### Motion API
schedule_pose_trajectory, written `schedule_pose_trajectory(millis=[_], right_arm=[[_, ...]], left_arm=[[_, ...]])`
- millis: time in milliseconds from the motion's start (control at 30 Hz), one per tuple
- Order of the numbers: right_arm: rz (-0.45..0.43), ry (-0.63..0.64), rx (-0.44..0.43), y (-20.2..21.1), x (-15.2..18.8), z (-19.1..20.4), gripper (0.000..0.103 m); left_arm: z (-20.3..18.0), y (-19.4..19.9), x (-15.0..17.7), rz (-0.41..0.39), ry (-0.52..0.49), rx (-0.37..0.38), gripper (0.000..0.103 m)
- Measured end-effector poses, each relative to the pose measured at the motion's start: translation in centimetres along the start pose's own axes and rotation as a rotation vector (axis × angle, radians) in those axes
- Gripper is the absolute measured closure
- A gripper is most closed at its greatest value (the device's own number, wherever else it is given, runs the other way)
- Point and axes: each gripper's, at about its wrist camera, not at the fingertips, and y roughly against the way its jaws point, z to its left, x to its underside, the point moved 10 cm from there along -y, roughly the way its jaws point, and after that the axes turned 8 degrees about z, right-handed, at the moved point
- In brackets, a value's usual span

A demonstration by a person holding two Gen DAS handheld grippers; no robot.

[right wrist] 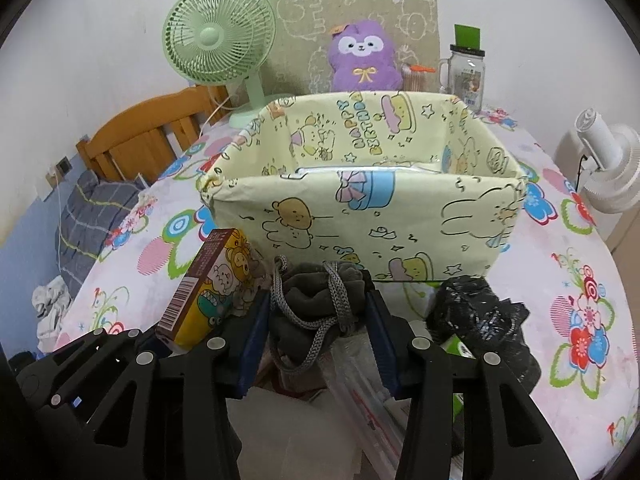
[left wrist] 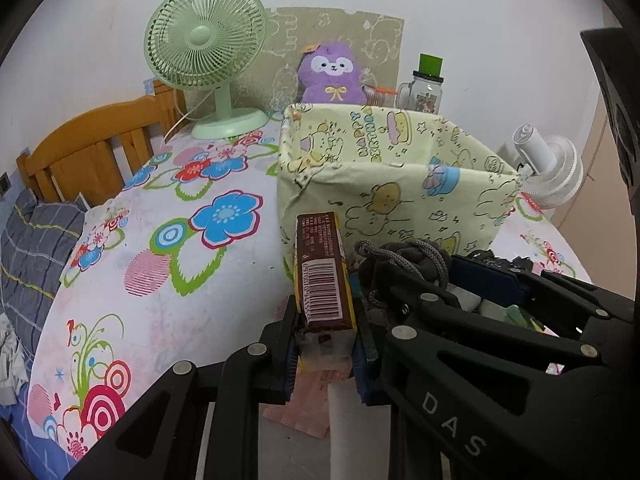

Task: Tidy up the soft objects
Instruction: 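Lift the brown box with the left tool while the right tool carries the grey pouch over the basket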

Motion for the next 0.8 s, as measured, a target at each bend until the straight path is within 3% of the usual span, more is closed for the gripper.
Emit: schedule_pose_trajectory(millis=[800], right_arm=[[-0.141, -0.005, 0.014, 8.0, -1.6, -0.7, 0.054]], left_arm=[[-2.7, 6.8, -2.3, -0.129, -0.044, 0.006, 0.082]])
